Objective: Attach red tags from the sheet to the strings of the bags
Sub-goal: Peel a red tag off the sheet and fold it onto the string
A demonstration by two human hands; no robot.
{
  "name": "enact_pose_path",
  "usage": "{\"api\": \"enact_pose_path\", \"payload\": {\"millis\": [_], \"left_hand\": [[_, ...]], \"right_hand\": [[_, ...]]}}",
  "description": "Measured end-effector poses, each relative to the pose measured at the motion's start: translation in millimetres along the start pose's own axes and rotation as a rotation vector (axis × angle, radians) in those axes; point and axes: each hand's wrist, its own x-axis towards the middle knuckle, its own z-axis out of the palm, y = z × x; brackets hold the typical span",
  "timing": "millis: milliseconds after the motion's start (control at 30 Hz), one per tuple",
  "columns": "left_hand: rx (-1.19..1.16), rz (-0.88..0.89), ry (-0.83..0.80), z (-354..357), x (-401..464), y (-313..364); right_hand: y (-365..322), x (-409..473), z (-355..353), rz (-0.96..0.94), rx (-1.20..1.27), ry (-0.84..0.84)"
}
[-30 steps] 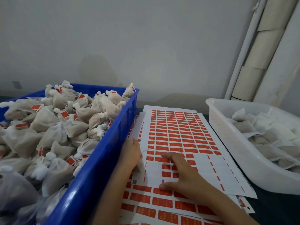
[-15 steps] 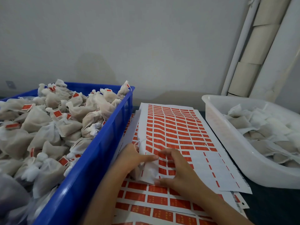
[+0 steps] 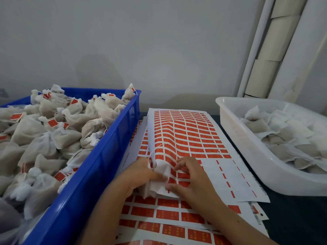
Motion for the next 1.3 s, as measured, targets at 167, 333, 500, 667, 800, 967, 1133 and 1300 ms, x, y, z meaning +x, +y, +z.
{"api": "enact_pose_path", "payload": {"millis": [167,333,500,667,800,967,1133,1300], "left_hand": [[-0.166,-0.057,-0.013,2,1,-6],[-0.247,-0.054,0.018,3,0,-4],[-0.412,0.045,0.013,8,-3,0],[-0.414,0.116,0.044,14,-3,1],[-0.316,0.215,0.093,19,-1,1],[-0.254,0.216,0.156,22,0,3],[-0.255,0.226,0.128,20,1,0],[-0.271,0.205,0.108,18,1,-1]], "right_hand": [[-6,-5,1,-0.056,-0.159,0.006],[-10,-9,3,-0.077,-0.282,0.055],[-13,-10,1,-0.083,-0.335,0.155],[-20,-11,2,-0.068,-0.371,0.188],[-23,-9,4,-0.068,-0.427,0.201],[-27,-8,6,-0.113,-0.492,0.289],[-23,-8,4,-0.023,-0.361,0.213],[-14,-6,4,0.028,-0.141,0.244]]}}
